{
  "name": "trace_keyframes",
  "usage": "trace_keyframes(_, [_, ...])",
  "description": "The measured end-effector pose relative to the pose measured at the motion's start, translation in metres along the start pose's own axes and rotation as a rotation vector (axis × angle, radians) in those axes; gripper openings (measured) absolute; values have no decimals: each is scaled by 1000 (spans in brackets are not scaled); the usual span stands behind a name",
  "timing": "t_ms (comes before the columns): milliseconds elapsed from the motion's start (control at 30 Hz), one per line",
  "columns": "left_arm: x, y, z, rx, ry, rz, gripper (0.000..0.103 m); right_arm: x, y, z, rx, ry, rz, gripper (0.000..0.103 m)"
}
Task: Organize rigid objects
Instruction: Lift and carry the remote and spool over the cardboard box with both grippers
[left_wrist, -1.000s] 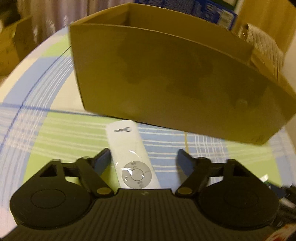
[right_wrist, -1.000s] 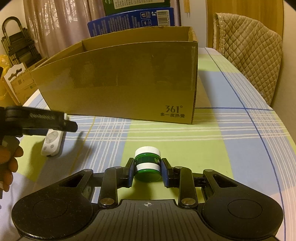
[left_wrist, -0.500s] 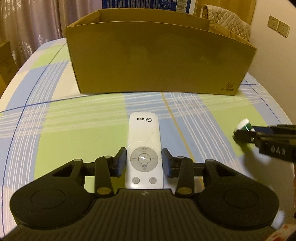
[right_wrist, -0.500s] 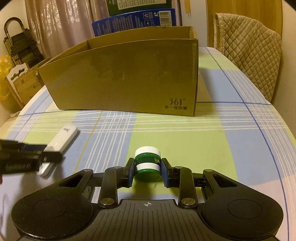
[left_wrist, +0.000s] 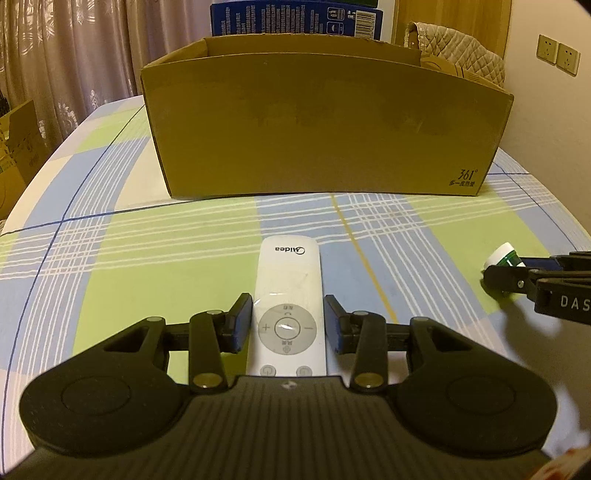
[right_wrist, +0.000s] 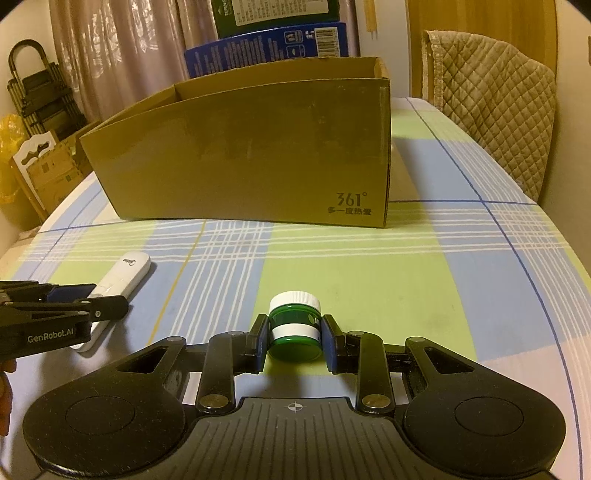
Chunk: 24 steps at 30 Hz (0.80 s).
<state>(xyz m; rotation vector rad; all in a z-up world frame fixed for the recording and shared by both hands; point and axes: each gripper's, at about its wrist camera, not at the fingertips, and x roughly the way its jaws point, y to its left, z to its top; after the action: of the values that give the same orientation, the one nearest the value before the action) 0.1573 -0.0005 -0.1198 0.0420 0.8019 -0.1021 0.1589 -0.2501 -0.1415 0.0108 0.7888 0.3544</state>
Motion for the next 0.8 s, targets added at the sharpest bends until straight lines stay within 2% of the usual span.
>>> trace_keyframes(433, [-2, 0, -1, -15, 0, -11, 35, -1, 1, -2, -10, 3, 6, 26])
trace_keyframes(800, [-30, -3, -15, -82, 23, -47, 35, -25, 11, -17, 30, 28, 28, 26])
